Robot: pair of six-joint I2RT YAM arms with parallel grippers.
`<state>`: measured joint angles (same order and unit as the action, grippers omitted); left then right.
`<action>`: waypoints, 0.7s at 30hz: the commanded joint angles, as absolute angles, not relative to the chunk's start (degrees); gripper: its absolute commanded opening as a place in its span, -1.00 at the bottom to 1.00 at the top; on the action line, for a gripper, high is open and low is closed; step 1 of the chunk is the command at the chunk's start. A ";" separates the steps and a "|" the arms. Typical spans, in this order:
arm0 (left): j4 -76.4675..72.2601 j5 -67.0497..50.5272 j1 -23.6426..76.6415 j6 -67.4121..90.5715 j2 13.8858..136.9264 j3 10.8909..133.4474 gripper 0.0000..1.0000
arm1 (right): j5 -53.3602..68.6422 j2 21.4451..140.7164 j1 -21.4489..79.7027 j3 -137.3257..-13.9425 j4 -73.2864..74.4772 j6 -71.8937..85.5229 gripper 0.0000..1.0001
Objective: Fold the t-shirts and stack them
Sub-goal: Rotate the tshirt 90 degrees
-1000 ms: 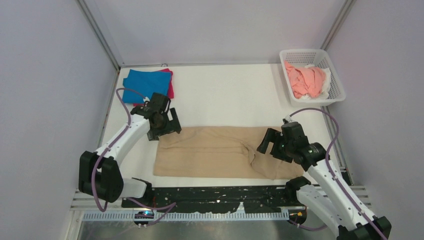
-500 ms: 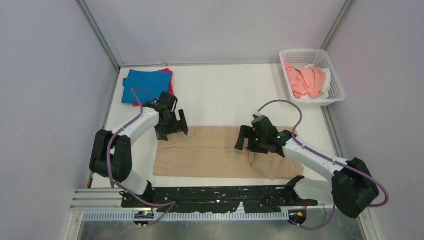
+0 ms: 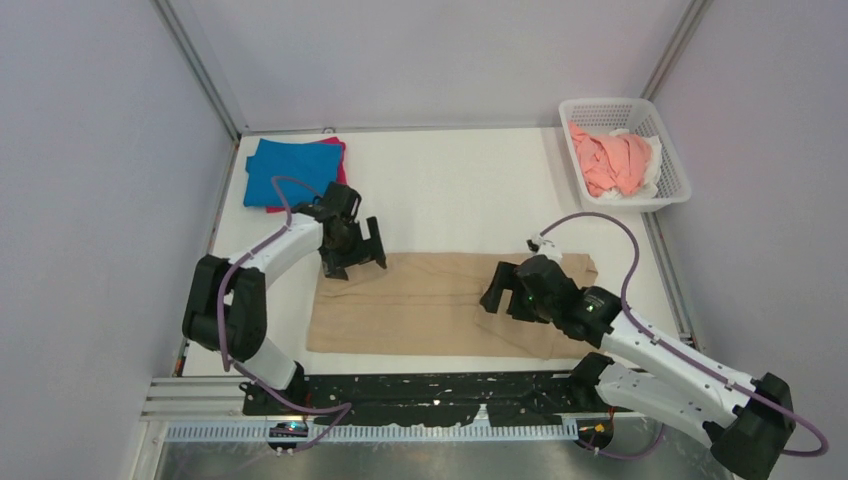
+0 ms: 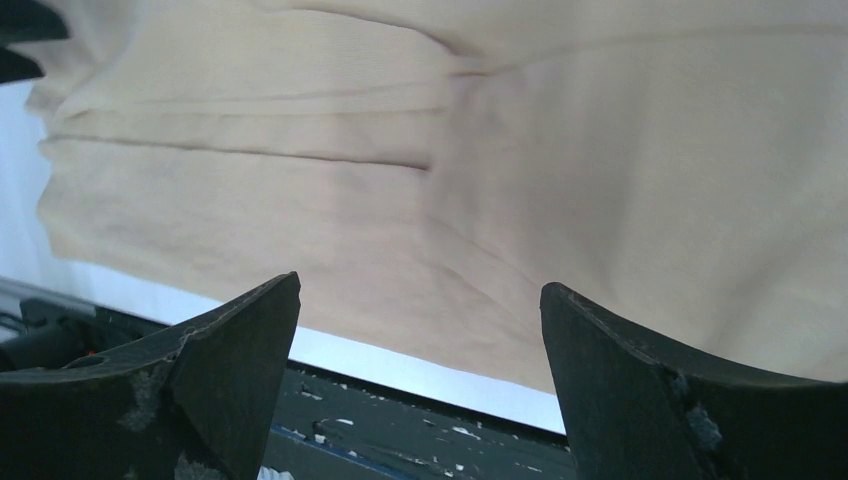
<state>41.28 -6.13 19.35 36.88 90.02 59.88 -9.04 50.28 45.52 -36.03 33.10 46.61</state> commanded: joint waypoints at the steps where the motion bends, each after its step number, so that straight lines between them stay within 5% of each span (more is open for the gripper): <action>1: 35.29 -12.92 21.67 36.28 93.33 62.14 0.99 | -13.24 45.81 39.18 -29.32 44.35 59.64 0.90; 10: 33.52 -12.57 22.91 36.19 97.94 58.99 0.99 | -7.59 51.44 23.53 -23.16 34.34 56.32 0.90; 21: 32.84 -11.85 22.89 38.70 97.61 54.30 0.99 | -7.16 81.70 17.36 -43.72 23.24 41.81 0.90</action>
